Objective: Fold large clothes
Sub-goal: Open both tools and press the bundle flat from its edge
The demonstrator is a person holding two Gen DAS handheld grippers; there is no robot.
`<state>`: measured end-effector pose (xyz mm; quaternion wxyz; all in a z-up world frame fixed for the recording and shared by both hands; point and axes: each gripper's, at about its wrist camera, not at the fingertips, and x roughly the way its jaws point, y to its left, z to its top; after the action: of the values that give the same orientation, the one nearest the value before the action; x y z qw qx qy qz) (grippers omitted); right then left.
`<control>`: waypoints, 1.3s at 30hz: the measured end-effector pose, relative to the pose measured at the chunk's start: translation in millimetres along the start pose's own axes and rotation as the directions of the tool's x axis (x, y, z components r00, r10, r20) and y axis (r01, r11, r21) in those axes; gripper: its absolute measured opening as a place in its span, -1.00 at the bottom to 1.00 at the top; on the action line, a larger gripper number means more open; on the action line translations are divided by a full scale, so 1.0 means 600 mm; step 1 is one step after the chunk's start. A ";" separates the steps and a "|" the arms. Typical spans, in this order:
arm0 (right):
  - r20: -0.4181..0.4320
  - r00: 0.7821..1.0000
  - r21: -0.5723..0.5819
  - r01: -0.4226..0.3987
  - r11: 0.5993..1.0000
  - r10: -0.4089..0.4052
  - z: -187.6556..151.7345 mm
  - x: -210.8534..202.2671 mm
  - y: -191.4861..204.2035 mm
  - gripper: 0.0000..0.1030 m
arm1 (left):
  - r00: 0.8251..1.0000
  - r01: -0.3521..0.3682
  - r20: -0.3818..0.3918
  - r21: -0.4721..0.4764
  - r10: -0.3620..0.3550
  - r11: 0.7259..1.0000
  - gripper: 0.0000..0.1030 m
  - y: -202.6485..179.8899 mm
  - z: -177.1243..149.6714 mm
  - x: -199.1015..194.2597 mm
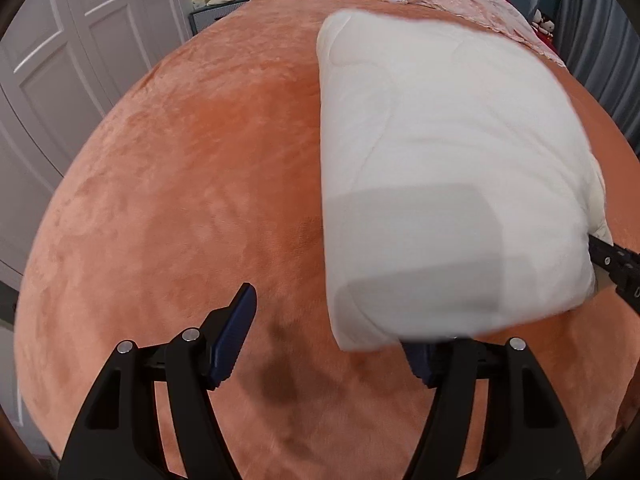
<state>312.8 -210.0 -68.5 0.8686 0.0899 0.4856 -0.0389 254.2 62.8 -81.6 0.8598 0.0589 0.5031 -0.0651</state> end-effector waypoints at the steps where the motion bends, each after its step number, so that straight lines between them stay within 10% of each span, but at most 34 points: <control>1: 0.012 1.000 -0.001 -0.003 1.000 0.003 0.001 -0.011 -0.002 -0.69 | 1.000 0.003 0.013 0.004 -0.003 1.000 0.25 0.002 0.000 -0.020; 15: 0.173 0.984 -0.007 -0.038 0.999 0.039 0.146 -0.079 0.012 -0.64 | 0.967 0.014 0.255 0.014 -0.017 1.000 0.26 -0.008 0.120 -0.166; 24: 0.172 0.985 -0.006 -0.019 1.000 0.020 0.232 -0.002 0.034 -0.63 | 0.960 -0.031 0.281 0.036 0.019 0.999 0.26 -0.059 0.249 -0.085; 39: 0.096 0.994 0.008 0.053 0.999 -0.054 0.212 0.147 -0.002 -0.63 | 0.979 -0.051 0.198 0.022 0.045 0.998 0.27 -0.112 0.269 0.072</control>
<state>465.5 -233.9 -78.8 0.8895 0.0773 0.4452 -0.0679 401.8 -32.6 -43.3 0.9060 0.0757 0.4127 -0.0566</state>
